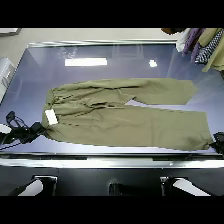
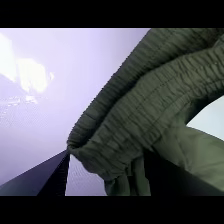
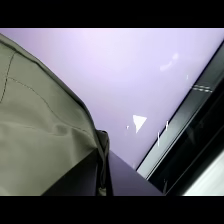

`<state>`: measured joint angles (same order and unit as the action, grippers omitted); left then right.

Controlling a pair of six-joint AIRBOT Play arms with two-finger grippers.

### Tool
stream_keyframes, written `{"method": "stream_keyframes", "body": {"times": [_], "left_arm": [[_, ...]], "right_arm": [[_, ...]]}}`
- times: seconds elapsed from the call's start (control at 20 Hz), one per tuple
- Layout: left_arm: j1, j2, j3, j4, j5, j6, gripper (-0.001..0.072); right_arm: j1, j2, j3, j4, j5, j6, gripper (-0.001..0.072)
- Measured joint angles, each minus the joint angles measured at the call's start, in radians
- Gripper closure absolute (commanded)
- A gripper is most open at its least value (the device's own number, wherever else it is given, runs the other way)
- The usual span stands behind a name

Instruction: Fold the clothes and pants, and hang the long-sleeved shirts on hangers.

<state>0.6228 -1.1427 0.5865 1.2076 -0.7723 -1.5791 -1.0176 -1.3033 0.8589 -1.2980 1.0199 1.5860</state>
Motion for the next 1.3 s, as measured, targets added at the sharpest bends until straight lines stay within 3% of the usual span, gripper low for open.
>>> {"method": "stream_keyframes", "body": {"times": [0.05,0.1,0.35,0.8,1.3], "left_arm": [[-0.01,-0.011,0.0,-0.003,0.011,-0.007,0.0611],[-0.017,-0.018,0.001,-0.013,0.014,-0.016,0.0675],[-0.028,0.003,0.084,-0.009,-0.094,-0.026,0.0676],[-0.025,0.22,0.384,0.227,-0.633,-0.089,0.0677],[-0.025,0.433,0.444,0.401,-0.905,-0.105,0.0678]], "right_arm": [[0.0,0.0,0.0,0.003,0.001,0.0,0.0683],[0.0,0.001,0.0,0.007,0.005,-0.002,0.0683],[0.0,0.053,0.002,0.009,0.043,-0.007,0.0685],[0.0,0.296,0.071,-0.083,0.214,0.179,0.0685],[0.0,0.451,0.289,-0.019,0.334,0.266,0.0686]]}}
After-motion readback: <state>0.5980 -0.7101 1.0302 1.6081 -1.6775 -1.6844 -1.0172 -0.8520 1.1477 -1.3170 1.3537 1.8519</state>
